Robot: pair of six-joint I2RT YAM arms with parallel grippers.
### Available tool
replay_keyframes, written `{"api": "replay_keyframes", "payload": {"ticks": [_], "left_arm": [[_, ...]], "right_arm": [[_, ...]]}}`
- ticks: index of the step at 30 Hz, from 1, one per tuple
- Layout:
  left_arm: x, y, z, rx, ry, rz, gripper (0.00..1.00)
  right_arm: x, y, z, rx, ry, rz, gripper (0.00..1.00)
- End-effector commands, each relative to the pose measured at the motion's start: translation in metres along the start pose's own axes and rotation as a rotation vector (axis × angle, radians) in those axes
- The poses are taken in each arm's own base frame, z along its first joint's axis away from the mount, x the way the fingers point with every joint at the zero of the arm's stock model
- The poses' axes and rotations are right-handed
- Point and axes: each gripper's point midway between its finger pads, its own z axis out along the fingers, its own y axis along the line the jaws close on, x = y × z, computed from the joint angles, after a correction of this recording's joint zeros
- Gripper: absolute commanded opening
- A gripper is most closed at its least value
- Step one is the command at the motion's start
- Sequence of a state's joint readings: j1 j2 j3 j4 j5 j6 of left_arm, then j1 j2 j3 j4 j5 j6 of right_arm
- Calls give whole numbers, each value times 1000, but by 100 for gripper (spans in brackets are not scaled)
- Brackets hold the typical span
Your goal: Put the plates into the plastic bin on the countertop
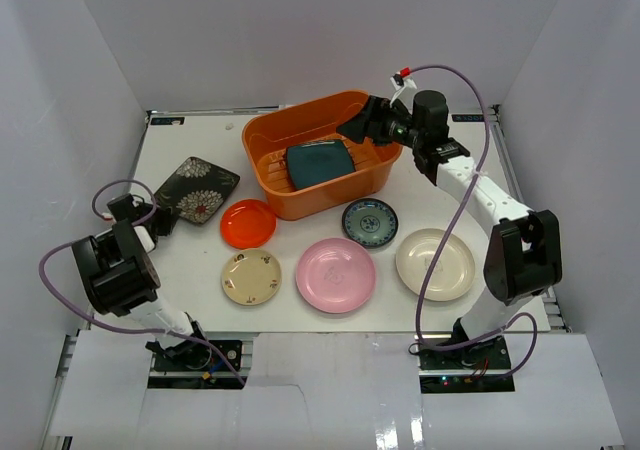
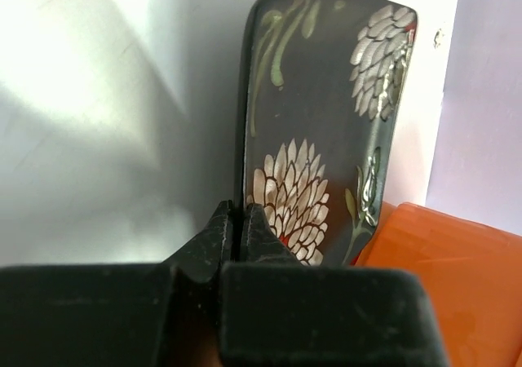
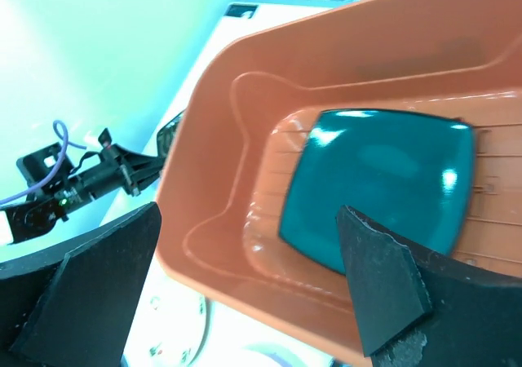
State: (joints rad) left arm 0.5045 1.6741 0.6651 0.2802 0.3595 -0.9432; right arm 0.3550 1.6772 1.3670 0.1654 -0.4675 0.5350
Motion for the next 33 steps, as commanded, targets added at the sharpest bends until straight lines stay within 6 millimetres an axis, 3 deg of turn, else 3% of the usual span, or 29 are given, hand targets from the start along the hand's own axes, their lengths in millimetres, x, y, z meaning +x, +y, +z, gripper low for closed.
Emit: {"api": "replay_keyframes", "payload": {"ticks": [1,8,12,17,18,19,20,21,22,23,24,25,26,27,28,29,30,31,32,33], "left_arm": [[-13,-39,-35,109,-82,5,0],[-40,-138,-108,425,-213,8,0],[-48,-179,-148,561,-264,43,0],[-34,-225,-180,675,-217,166,0],[-28,-232,-179,684,-196,198,0],[-10,-245,-180,712,-140,235,0],[-4,-265,-187,735,-125,268,0],[7,-273,-179,729,-101,329,0],[34,-290,-176,743,-53,371,0],[42,-311,-182,756,-35,405,0],[55,-321,-180,763,-8,432,0],[79,-328,-166,758,53,471,0],[82,-343,-167,758,49,484,0],[87,-348,-161,747,62,492,0],[115,-349,-145,732,130,516,0],[120,-349,-137,712,145,523,0],[132,-365,-142,744,152,548,0],[143,-357,-121,694,178,569,0],[149,-355,-113,666,186,577,0],[162,-366,-115,688,202,595,0]], "right_arm": [[3,33,-6,-111,-9,-49,94],[32,58,-5,-193,58,-69,95],[36,71,-6,-232,70,-91,95],[23,87,-11,-267,60,-129,95],[21,88,-12,-266,59,-135,96],[21,89,-14,-266,57,-148,96],[15,91,-19,-255,36,-157,98],[13,91,-21,-240,22,-165,100],[18,84,-24,-213,22,-161,91],[8,85,-31,-177,-24,-174,73],[8,82,-35,-154,-37,-174,64],[15,73,-39,-120,-35,-166,48],[3,73,-52,-81,-86,-174,21],[4,68,-58,-52,-100,-171,13],[4,64,-65,-28,-116,-170,8],[9,57,-80,12,-141,-161,8],[13,54,-86,31,-149,-158,8],[9,56,-100,50,-187,-165,8],[28,45,-104,76,-162,-145,8],[34,42,-109,87,-164,-140,8]]}}
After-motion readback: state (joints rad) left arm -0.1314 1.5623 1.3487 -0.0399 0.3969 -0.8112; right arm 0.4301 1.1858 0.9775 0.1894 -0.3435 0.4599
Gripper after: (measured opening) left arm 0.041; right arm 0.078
